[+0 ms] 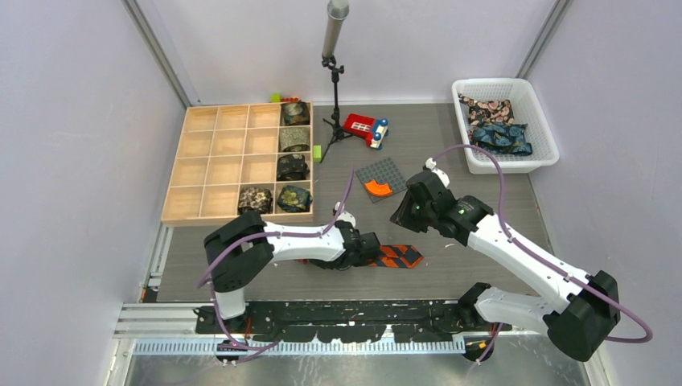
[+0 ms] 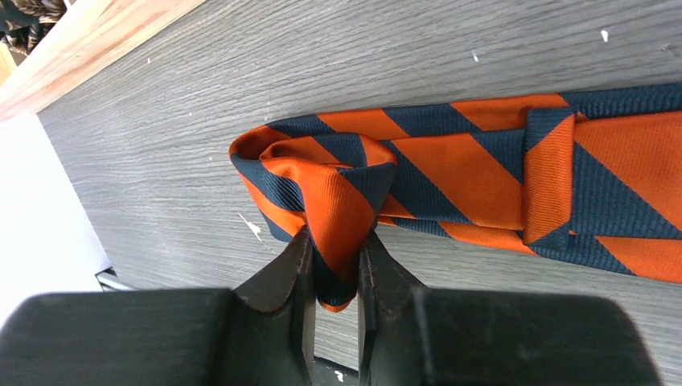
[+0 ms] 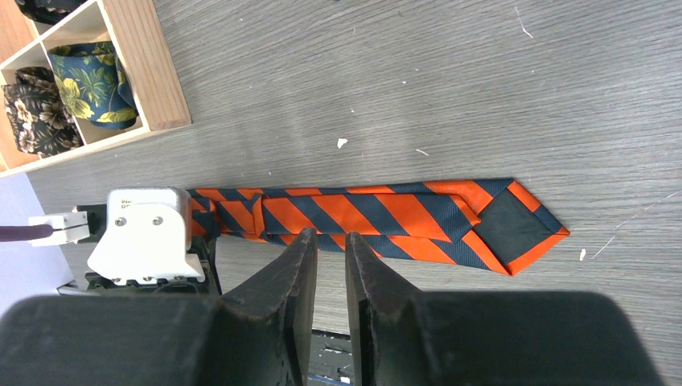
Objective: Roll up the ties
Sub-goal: Roll the tie at the center of the board.
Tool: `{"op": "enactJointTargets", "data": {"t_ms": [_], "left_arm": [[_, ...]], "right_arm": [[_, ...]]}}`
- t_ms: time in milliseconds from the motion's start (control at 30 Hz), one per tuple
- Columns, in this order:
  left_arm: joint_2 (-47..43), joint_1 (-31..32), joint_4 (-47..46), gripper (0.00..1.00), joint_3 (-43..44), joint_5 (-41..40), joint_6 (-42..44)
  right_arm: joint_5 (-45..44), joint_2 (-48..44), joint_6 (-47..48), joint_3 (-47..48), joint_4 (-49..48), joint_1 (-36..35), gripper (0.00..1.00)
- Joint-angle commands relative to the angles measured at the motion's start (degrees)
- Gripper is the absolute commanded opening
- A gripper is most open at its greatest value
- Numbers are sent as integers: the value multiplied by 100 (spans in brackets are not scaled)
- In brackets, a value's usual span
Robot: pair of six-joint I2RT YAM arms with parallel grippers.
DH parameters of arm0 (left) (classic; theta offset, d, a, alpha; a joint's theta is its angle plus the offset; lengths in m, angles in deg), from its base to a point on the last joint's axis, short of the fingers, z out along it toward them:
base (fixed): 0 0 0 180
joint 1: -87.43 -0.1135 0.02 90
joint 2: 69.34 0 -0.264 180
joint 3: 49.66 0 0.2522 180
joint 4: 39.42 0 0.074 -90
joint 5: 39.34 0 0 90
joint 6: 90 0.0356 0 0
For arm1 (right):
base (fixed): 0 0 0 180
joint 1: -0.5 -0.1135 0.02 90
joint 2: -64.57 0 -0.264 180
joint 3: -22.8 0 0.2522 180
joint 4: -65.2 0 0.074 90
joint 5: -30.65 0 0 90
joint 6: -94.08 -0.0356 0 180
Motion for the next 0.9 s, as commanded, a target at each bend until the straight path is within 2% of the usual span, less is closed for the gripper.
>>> {"op": "enactJointTargets", "data": {"t_ms": [0, 300, 867], "left_arm": [[147, 33, -472, 20, 178, 314, 41], [80, 37, -527, 39, 255, 415, 158], [-480, 25, -537, 56, 324, 598, 307]], "right_arm": [[-89, -85, -79, 58, -47, 27, 25], [-18, 49, -99, 104, -101, 21, 25], [218, 512, -136, 258, -331, 25, 25]]}}
